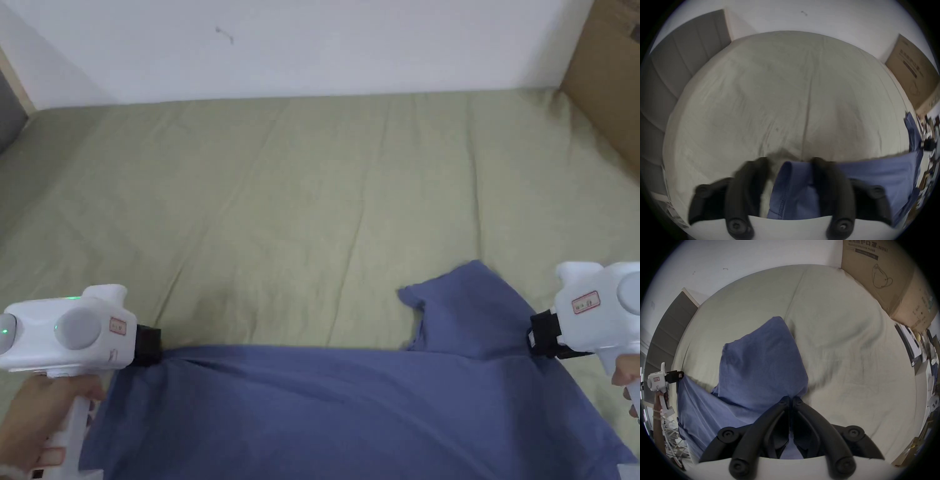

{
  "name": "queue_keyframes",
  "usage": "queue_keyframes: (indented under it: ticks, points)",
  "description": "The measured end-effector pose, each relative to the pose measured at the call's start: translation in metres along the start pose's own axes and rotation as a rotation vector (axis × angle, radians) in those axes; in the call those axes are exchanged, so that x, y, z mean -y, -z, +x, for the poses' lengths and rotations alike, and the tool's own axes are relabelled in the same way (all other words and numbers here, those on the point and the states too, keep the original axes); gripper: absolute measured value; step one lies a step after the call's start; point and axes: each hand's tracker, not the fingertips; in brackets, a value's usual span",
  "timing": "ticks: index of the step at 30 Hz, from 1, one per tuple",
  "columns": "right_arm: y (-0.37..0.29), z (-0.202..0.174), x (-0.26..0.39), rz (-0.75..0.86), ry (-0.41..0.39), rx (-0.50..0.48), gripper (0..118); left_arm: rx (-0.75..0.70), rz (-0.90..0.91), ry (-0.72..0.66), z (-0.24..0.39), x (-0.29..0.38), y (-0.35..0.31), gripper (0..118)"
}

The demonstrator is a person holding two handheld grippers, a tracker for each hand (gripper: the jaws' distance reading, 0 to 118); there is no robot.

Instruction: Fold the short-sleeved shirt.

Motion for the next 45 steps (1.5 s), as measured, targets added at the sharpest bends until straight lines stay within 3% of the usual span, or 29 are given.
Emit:
queue_keyframes:
  ticks: [1, 2, 4, 11, 19, 28, 30, 32, 33, 34, 35, 36, 37, 42, 44, 45]
  points:
    - [0.0, 0.004, -0.003, 0.002, -0.001, 0.002, 3, 0.018, -0.006, -0.02, -0.001, -0.001, -0.005, 4]
    - [-0.003, 0.005, -0.004, 0.005, -0.003, 0.001, 3, 0.041, -0.008, -0.036, -0.005, -0.002, -0.008, 2]
    - [-0.015, 0.005, -0.004, 0.023, 0.001, -0.005, 3, 0.092, -0.017, -0.106, -0.008, -0.002, -0.024, 2]
    - [-0.069, 0.014, 0.014, 0.087, -0.053, -0.02, 3, 0.116, 0.11, -0.043, -0.028, 0.013, -0.092, 2]
    - [-0.118, 0.033, 0.108, 0.09, -0.053, -0.076, 3, 0.137, 0.167, -0.025, -0.037, 0.118, -0.186, 2]
    - [-0.089, 0.033, 0.25, -0.077, -0.05, -0.057, 3, 0.088, -0.04, -0.036, -0.041, 0.249, -0.165, 2]
    - [-0.085, 0.032, 0.268, -0.061, -0.036, -0.071, 3, 0.1, -0.017, -0.034, -0.04, 0.267, -0.163, 3]
    - [-0.088, 0.031, 0.274, 0.002, -0.026, -0.076, 11, 0.103, 0.01, -0.076, -0.043, 0.276, -0.156, 21]
    - [-0.091, 0.031, 0.274, 0.024, -0.049, -0.062, 30, 0.095, 0.017, -0.087, -0.044, 0.278, -0.157, 38]
    - [-0.094, 0.031, 0.273, 0.02, -0.054, -0.061, 73, 0.082, 0.021, -0.093, -0.046, 0.278, -0.158, 65]
    - [-0.096, 0.03, 0.272, 0.021, -0.053, -0.053, 96, 0.06, 0.03, -0.101, -0.049, 0.278, -0.161, 84]
    - [-0.1, 0.029, 0.271, 0.021, -0.054, -0.037, 97, 0.033, 0.032, -0.107, -0.045, 0.28, -0.168, 96]
    - [-0.106, 0.028, 0.271, 0.031, -0.052, -0.028, 92, 0.029, 0.032, -0.113, -0.047, 0.281, -0.172, 97]
    - [-0.145, 0.007, 0.267, 0.252, -0.068, -0.043, 92, 0.119, 0.138, -0.289, -0.072, 0.284, -0.208, 97]
    - [-0.155, -0.011, 0.265, 0.324, -0.086, -0.045, 77, 0.159, 0.177, -0.342, -0.076, 0.289, -0.217, 93]
    - [-0.159, -0.023, 0.266, 0.373, -0.09, -0.052, 59, 0.193, 0.209, -0.354, -0.078, 0.294, -0.22, 85]
